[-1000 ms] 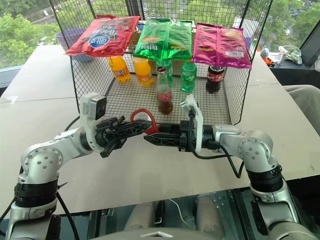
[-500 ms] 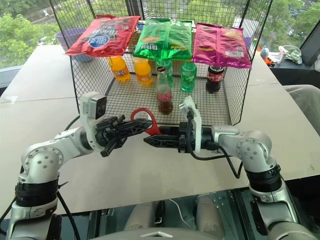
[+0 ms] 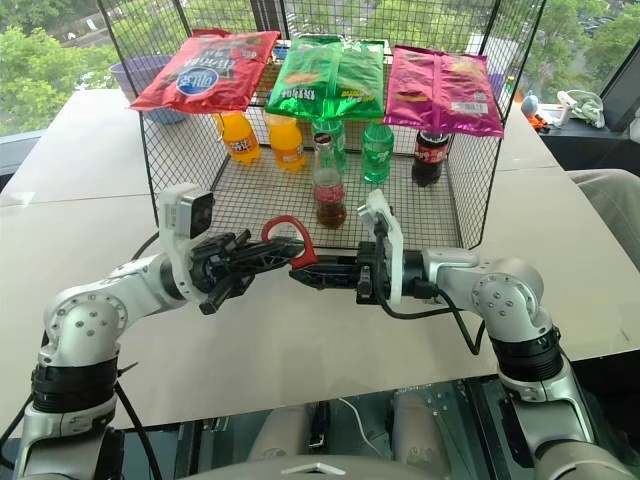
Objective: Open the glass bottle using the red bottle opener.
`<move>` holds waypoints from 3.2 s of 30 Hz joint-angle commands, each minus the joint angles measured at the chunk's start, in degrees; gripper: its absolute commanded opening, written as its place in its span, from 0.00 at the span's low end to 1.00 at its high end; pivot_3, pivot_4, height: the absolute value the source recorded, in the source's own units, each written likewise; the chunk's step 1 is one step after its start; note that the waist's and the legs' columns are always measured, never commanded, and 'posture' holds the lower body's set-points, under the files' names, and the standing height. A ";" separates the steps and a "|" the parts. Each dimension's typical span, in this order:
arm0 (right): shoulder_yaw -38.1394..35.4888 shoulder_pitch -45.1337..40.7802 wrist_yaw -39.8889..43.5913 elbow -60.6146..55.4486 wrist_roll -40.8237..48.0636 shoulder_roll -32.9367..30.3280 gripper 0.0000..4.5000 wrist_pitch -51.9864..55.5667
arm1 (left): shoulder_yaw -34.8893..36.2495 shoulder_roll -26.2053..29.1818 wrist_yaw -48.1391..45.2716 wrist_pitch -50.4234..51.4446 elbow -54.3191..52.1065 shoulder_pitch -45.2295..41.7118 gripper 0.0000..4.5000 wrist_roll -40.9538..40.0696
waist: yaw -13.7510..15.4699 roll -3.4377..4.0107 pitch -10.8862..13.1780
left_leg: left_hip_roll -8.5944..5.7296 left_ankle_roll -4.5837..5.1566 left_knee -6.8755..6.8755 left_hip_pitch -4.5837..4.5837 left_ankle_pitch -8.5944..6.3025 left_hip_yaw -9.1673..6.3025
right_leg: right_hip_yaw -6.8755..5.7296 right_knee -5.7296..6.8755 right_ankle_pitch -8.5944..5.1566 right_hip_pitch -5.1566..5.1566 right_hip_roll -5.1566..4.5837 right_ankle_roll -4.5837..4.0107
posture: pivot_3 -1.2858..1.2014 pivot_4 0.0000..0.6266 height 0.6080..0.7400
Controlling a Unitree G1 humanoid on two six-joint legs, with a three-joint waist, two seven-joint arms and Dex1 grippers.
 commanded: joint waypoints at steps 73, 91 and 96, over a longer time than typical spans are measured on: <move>-11.08 20.13 -19.33 -17.93 -4.77 -3.83 0.00 -14.04 | -11.74 -14.62 -1.84 -35.71 14.79 -12.44 0.59 42.56 | 1.20 0.00 0.02 | -0.04 0.01 -0.34 -0.37 0.01 0.00 | -0.29 -0.60 0.18 -0.01 0.04 0.29 | 0.52 0.24 1.00; -12.07 26.04 -18.00 -20.62 -5.28 -8.64 0.00 -15.64 | -12.26 -10.58 -2.05 -35.99 5.89 0.48 0.82 41.89 | 1.40 0.00 0.02 | -0.03 0.01 0.31 -0.05 0.01 -0.20 | -0.16 0.15 0.03 0.12 0.05 0.05 | 0.52 0.24 1.00; -11.75 26.89 -16.77 -19.94 -7.33 -8.82 0.00 -16.83 | -12.03 -10.23 -2.40 -37.62 6.61 0.26 0.99 41.90 | 1.42 0.00 0.02 | -0.04 0.01 0.30 -0.05 0.01 -0.16 | -0.11 0.14 0.05 0.13 0.04 0.07 | 0.52 0.24 1.00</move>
